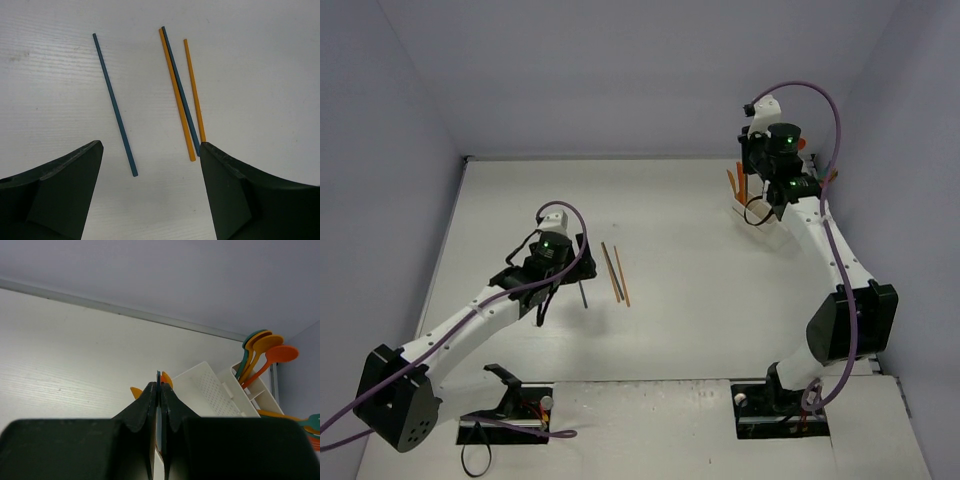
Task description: Sort the eating utensils into containers
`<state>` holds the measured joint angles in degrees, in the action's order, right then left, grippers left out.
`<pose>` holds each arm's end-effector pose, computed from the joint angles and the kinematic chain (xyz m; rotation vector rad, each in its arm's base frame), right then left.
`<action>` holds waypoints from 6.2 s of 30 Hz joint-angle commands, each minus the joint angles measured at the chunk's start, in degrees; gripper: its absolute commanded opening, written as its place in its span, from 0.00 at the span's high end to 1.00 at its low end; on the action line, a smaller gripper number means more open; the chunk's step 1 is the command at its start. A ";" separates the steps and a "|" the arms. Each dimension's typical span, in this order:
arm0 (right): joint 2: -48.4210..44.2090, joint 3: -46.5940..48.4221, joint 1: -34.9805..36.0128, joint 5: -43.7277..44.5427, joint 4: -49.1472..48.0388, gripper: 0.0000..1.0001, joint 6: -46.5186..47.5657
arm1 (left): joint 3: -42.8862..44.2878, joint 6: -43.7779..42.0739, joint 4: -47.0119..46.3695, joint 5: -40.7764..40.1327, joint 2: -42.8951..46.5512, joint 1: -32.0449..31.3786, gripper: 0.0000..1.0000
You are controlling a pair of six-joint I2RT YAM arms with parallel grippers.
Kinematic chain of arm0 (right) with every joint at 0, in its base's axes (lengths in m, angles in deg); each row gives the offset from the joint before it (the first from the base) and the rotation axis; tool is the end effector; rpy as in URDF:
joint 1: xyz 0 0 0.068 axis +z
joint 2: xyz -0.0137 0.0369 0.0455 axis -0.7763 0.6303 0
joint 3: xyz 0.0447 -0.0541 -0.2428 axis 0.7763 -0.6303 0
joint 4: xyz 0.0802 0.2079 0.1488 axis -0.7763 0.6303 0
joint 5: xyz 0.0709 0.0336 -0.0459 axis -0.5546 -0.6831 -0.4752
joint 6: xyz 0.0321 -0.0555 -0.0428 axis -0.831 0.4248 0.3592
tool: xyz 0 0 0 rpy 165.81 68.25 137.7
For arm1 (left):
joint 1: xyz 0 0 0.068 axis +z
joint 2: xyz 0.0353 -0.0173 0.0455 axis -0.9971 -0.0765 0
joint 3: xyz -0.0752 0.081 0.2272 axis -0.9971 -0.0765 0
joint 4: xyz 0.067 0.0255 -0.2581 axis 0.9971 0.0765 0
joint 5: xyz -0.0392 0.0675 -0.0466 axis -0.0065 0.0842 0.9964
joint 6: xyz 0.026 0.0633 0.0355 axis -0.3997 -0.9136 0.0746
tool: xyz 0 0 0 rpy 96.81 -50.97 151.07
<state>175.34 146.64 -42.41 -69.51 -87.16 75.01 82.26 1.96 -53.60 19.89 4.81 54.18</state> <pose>0.4056 0.0649 0.3777 -0.3098 1.5964 0.0308 0.2487 -0.1413 0.2205 -0.2188 2.2071 -0.5410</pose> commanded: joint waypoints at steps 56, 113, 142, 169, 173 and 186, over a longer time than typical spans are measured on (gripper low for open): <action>-21.16 -16.67 5.49 -9.63 0.20 0.34 -17.70 | 10.12 12.56 10.30 -2.35 -25.94 1.50 1.00; -15.98 -11.44 9.41 -7.26 -4.12 1.00 -29.02 | 5.73 -16.35 -19.02 2.08 -3.53 -10.44 0.33; -12.92 -22.29 -17.22 2.69 -18.99 1.00 -31.43 | 1.85 -1.96 -8.48 1.08 -5.56 -4.54 0.29; -22.37 -22.07 -14.19 5.70 -13.37 0.45 -24.74 | 6.42 9.92 -1.32 -1.26 -17.17 -4.52 0.32; -25.48 -21.49 -12.37 8.11 -11.10 0.41 -23.00 | 7.86 11.44 0.13 -1.40 -20.00 -4.48 0.36; -29.86 -24.28 -6.97 5.56 -8.19 0.37 -23.23 | 11.92 12.88 -1.20 0.72 -27.97 -4.61 0.52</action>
<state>146.85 122.71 -50.49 -63.65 -93.25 51.50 90.71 13.60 -53.38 20.36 -22.91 49.32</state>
